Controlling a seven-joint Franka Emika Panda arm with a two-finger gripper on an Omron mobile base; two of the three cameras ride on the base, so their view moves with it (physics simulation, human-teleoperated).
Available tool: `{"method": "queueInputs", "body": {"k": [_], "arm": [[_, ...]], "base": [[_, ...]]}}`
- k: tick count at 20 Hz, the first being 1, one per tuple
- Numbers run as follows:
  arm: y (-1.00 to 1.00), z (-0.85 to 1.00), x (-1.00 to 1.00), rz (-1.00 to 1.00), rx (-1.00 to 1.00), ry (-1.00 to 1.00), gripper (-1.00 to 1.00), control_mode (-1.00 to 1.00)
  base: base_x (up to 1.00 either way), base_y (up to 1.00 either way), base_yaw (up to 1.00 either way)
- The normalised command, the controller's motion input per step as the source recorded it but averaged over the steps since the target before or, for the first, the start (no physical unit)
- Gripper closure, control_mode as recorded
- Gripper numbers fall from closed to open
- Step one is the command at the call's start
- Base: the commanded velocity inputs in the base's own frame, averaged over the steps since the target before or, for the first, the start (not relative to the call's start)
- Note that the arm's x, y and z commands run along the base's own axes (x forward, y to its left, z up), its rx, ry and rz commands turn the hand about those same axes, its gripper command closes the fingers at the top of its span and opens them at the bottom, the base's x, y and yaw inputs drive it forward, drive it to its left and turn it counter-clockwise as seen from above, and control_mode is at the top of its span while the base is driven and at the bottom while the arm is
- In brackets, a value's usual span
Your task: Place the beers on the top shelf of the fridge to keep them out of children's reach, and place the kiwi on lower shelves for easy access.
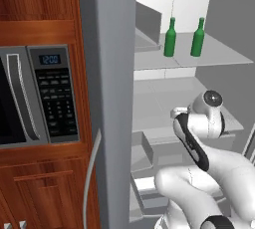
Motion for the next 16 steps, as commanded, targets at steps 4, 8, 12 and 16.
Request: {"method": "queueInputs", "body": {"k": [4,8,12,16], "arm": [[-0.18,-0.16,0.63,0.01,0.03,0.03,1.00,-1.00],[-0.18,-0.31,0.59,0.03,0.04,0.00,1.00,-1.00],[-0.17,-0.31,0.59,0.03,0.03,0.00,1.00,-1.00],[-0.09,-0.26,0.58,0.02,0.01,0.00,-1.00,-1.00]], "base": [[0.00,0.00,0.00],[0.00,0.00,0.00],[0.00,0.00,0.00],[0.00,0.00,0.00]]}}
